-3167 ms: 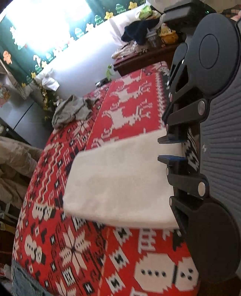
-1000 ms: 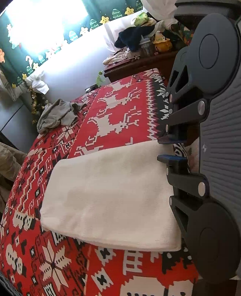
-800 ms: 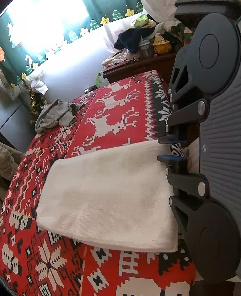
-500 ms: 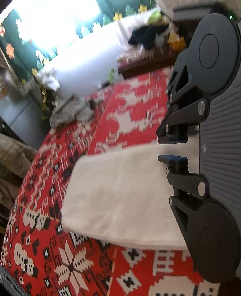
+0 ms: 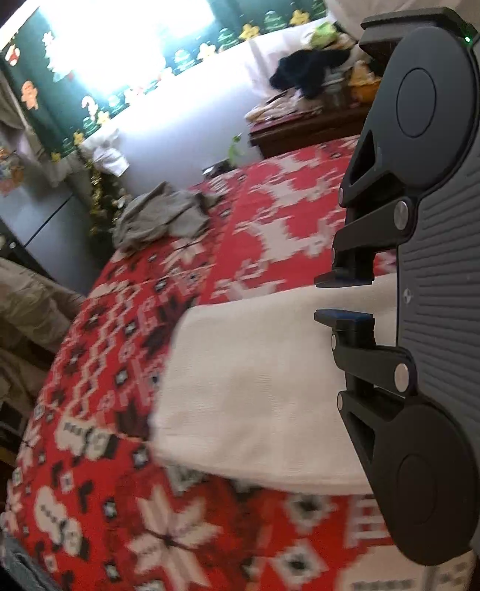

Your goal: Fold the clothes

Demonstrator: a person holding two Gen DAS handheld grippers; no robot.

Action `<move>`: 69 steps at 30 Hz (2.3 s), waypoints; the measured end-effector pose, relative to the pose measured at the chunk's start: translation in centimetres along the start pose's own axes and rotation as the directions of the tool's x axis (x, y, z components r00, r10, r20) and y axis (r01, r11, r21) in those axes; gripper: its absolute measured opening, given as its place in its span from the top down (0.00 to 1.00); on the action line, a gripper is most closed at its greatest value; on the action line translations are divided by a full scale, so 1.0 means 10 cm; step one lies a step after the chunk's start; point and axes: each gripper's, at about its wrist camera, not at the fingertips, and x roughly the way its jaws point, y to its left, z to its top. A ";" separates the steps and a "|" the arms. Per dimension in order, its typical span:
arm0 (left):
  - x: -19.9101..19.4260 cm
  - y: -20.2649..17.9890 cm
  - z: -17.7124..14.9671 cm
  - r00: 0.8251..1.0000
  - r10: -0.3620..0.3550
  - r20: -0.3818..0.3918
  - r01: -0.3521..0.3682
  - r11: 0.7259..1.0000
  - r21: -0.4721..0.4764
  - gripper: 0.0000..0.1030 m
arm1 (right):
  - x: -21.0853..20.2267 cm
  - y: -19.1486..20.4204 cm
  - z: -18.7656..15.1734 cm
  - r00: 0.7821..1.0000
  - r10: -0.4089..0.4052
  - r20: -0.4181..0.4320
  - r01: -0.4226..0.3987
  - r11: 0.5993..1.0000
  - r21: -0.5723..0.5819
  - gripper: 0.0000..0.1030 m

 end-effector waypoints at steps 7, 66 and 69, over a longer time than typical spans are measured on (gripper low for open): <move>0.20 0.03 0.14 1.000 0.021 -0.016 -0.021 1.000 -0.001 0.90 | 0.43 -0.10 0.27 1.000 0.031 0.004 -0.031 0.999 0.016 1.00; 0.36 0.30 0.56 0.996 -0.082 0.019 0.084 0.984 -0.159 0.95 | 0.83 -0.25 0.58 0.999 0.023 0.022 -0.023 1.000 -0.002 1.00; 0.34 0.27 0.51 0.996 -0.084 0.004 0.083 0.986 -0.147 0.95 | 0.89 -0.20 0.62 0.999 0.018 0.028 -0.018 1.000 -0.021 0.99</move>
